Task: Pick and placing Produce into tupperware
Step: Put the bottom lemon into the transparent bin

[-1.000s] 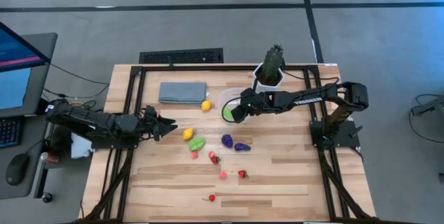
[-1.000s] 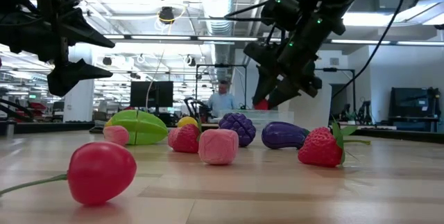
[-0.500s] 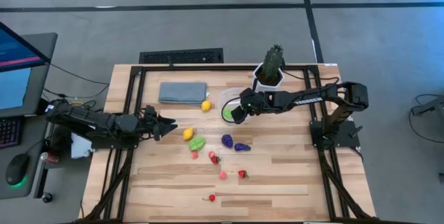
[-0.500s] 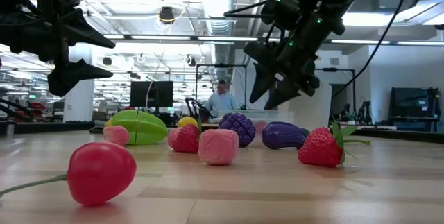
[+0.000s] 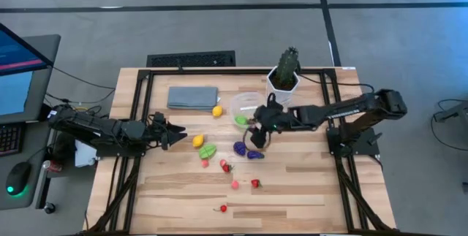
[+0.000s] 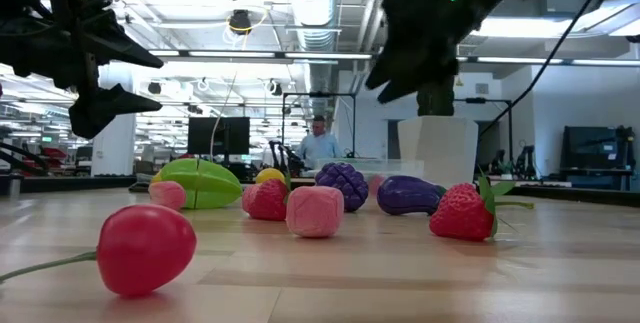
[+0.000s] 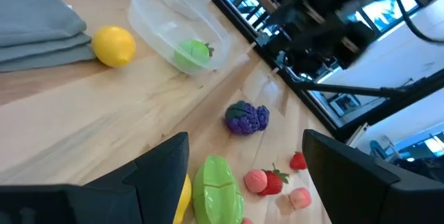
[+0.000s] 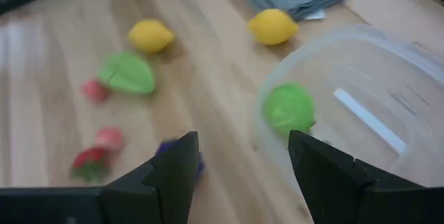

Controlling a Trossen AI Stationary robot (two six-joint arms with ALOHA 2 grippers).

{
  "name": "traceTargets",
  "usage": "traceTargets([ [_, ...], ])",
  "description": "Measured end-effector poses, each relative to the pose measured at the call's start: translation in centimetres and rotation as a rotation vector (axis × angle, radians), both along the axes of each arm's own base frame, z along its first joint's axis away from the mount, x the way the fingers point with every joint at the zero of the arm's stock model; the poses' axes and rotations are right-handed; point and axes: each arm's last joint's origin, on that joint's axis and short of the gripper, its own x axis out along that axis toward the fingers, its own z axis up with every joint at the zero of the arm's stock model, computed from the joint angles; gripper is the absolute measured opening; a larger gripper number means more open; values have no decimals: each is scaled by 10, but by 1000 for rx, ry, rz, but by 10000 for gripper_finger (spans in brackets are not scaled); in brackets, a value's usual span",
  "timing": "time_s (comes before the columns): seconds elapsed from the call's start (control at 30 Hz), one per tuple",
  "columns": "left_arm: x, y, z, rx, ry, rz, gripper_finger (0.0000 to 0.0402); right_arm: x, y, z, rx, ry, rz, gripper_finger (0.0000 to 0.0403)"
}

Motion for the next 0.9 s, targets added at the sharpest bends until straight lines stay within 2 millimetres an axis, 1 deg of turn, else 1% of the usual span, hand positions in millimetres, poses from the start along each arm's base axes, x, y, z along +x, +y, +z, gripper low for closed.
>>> traceTargets([
  [0.1,0,0,-1,-10,8,2,272,-11,18,5,-56,32,19,249],
  [0.17,0,0,-1,-34,17,2,272,-20,28,3,-84,58,6,249],
  [0.27,2,-1,-3,-43,75,5,272,-34,40,2,-100,80,-34,249],
  [0.3,3,-1,-2,-40,93,5,272,-39,44,1,-99,77,-46,249],
  [0.43,10,-2,13,1,163,12,272,-60,57,-5,-66,55,-84,249],
  [0.6,24,-5,27,98,302,12,272,-88,69,-12,-18,11,-133,249],
  [0.73,36,-7,28,153,426,23,272,-107,76,-19,12,-20,-174,249],
  [0.9,57,-11,30,235,540,4,272,-123,85,-30,26,-31,-223,249],
])
